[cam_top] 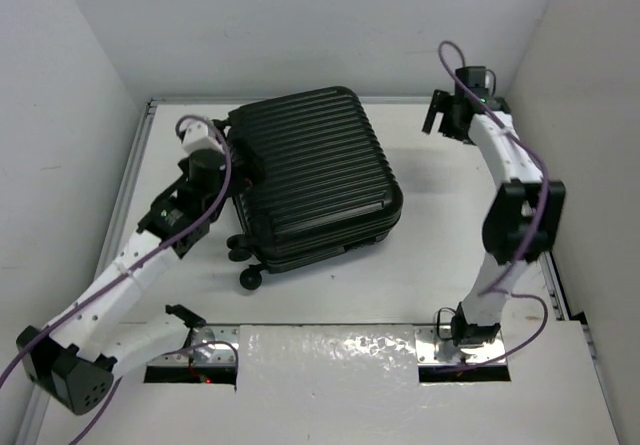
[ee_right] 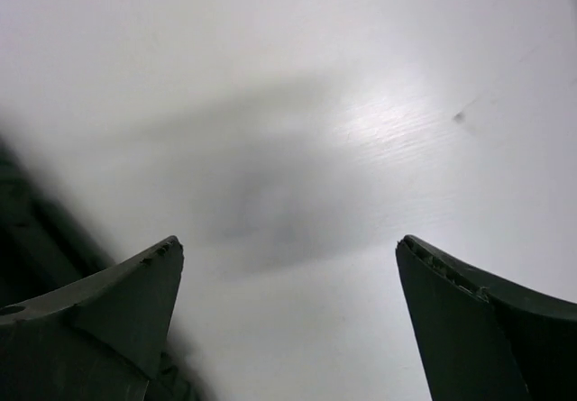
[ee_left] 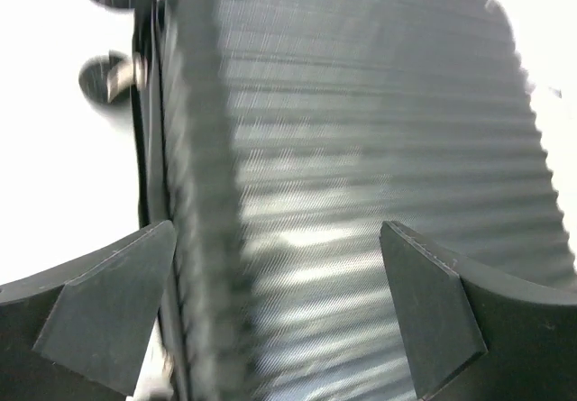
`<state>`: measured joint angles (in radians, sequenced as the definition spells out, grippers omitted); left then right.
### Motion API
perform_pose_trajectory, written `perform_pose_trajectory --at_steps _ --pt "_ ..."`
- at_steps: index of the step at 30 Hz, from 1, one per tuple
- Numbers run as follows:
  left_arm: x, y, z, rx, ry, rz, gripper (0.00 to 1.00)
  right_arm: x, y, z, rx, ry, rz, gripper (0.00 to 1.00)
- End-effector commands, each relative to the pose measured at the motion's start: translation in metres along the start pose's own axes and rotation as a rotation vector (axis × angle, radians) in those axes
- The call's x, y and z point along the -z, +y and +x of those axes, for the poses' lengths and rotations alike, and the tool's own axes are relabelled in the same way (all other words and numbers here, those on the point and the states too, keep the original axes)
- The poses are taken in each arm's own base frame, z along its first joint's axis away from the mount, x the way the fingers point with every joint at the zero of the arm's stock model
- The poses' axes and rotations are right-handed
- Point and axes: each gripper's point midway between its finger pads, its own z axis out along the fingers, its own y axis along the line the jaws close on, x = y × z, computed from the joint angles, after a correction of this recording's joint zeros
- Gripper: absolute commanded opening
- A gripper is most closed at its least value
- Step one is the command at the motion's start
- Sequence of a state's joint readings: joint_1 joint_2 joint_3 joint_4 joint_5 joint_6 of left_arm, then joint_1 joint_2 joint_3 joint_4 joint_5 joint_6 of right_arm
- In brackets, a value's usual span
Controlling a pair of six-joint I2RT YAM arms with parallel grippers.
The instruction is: Pack the luggage
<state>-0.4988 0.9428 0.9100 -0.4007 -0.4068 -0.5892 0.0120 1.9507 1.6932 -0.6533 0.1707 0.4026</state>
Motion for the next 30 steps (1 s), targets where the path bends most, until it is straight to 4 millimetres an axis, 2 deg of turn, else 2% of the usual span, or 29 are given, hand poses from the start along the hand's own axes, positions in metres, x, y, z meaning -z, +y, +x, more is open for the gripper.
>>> perform_pose_trajectory --at_steps 1,2,3,4,5,6,7,8,9,10,11,12,13,14,15,16,17,18,19,20,21,22,23,24,25,26,27,28,30 --pt "-0.005 -0.001 -0.055 -0.075 -0.094 -0.091 0.95 0.061 0.004 -0.032 -0.06 -0.221 -0.006 0.99" --pt "-0.017 0.0 -0.059 -0.088 -0.083 -0.109 0.95 0.056 0.006 -0.002 -0.041 -0.177 -0.016 0.99" --pt "-0.02 0.004 -0.095 -0.041 -0.145 -0.132 0.96 0.078 0.007 -0.004 -0.05 -0.23 -0.044 0.99" --pt "-0.027 0.0 -0.103 -0.018 -0.127 -0.093 0.96 0.083 0.015 0.008 -0.038 -0.229 -0.069 0.99" --pt "-0.048 0.017 -0.116 0.009 -0.129 -0.138 0.96 0.073 0.012 0.047 -0.025 -0.167 -0.069 0.99" --pt "-0.051 0.007 -0.142 0.026 -0.157 -0.103 0.96 0.093 0.016 0.045 -0.043 -0.229 -0.108 0.99" --pt "-0.079 0.012 -0.14 0.004 -0.12 -0.136 0.96 0.083 0.015 0.089 -0.039 -0.17 -0.115 0.99" --pt "-0.09 0.012 -0.15 -0.016 -0.126 -0.15 0.96 0.085 0.015 0.103 -0.046 -0.174 -0.132 0.99" --pt "-0.092 -0.002 -0.181 -0.047 -0.17 -0.131 0.96 0.106 0.018 0.099 -0.067 -0.255 -0.178 0.99" --pt "-0.131 0.003 -0.168 -0.086 -0.103 -0.16 0.96 0.101 0.017 0.13 -0.06 -0.216 -0.182 0.99" --pt "-0.146 0.005 -0.17 -0.11 -0.072 -0.158 0.96 0.106 0.018 0.141 -0.058 -0.218 -0.193 0.99" --pt "-0.176 -0.004 -0.174 -0.158 -0.048 -0.124 0.96 0.115 0.019 0.156 -0.053 -0.234 -0.226 0.99" --pt "-0.193 0.0 -0.174 -0.172 -0.031 -0.12 0.96 0.119 0.024 0.162 -0.066 -0.234 -0.267 0.99" --pt "-0.207 -0.006 -0.172 -0.201 -0.009 -0.074 0.95 0.13 0.025 0.165 -0.078 -0.255 -0.297 0.99" --pt "-0.236 -0.003 -0.167 -0.208 0.014 -0.064 0.95 0.127 0.024 0.18 -0.089 -0.236 -0.309 0.99" --pt "-0.25 -0.002 -0.161 -0.214 0.03 -0.051 0.95 0.128 0.024 0.184 -0.093 -0.237 -0.319 0.99" --pt "-0.277 0.003 -0.135 -0.234 0.094 -0.027 0.94 0.13 0.025 0.186 -0.098 -0.246 -0.332 0.99" --pt "-0.283 -0.002 -0.137 -0.236 0.089 -0.004 0.93 0.129 0.03 0.198 -0.095 -0.225 -0.378 0.98" --pt "-0.292 -0.001 -0.129 -0.237 0.107 0.005 0.91 0.128 0.038 0.199 -0.089 -0.226 -0.417 0.98" --pt "-0.302 -0.004 -0.108 -0.225 0.163 0.058 0.87 0.125 0.042 0.202 -0.074 -0.207 -0.432 0.98" --pt "-0.303 -0.005 -0.104 -0.213 0.176 0.068 0.86 0.115 0.046 0.21 -0.05 -0.165 -0.434 0.98" --pt "-0.305 -0.003 -0.092 -0.198 0.204 0.073 0.83 0.113 0.061 0.211 -0.045 -0.143 -0.501 0.98" --pt "-0.297 -0.008 -0.094 -0.169 0.202 0.095 0.77 0.113 0.071 0.208 -0.04 -0.113 -0.53 0.98" --pt "-0.295 -0.011 -0.096 -0.156 0.18 0.103 0.75 0.098 0.077 0.219 -0.022 -0.034 -0.526 0.98" --pt "-0.294 0.003 -0.072 -0.132 0.23 0.073 0.69 0.097 0.09 0.22 -0.021 -0.009 -0.586 0.98" --pt "-0.283 0.002 -0.078 -0.125 0.215 0.066 0.66 0.094 0.095 0.213 -0.032 -0.012 -0.591 0.97" --pt "-0.278 0.007 -0.071 -0.116 0.234 0.047 0.63 0.089 0.098 0.213 -0.041 -0.001 -0.586 0.97" --pt "-0.274 0.023 -0.057 -0.113 0.264 -0.012 0.6 0.081 0.104 0.211 -0.041 0.004 -0.592 0.97" --pt "-0.257 0.033 -0.051 -0.1 0.28 -0.058 0.59 0.083 0.119 0.19 -0.035 -0.01 -0.617 0.97"
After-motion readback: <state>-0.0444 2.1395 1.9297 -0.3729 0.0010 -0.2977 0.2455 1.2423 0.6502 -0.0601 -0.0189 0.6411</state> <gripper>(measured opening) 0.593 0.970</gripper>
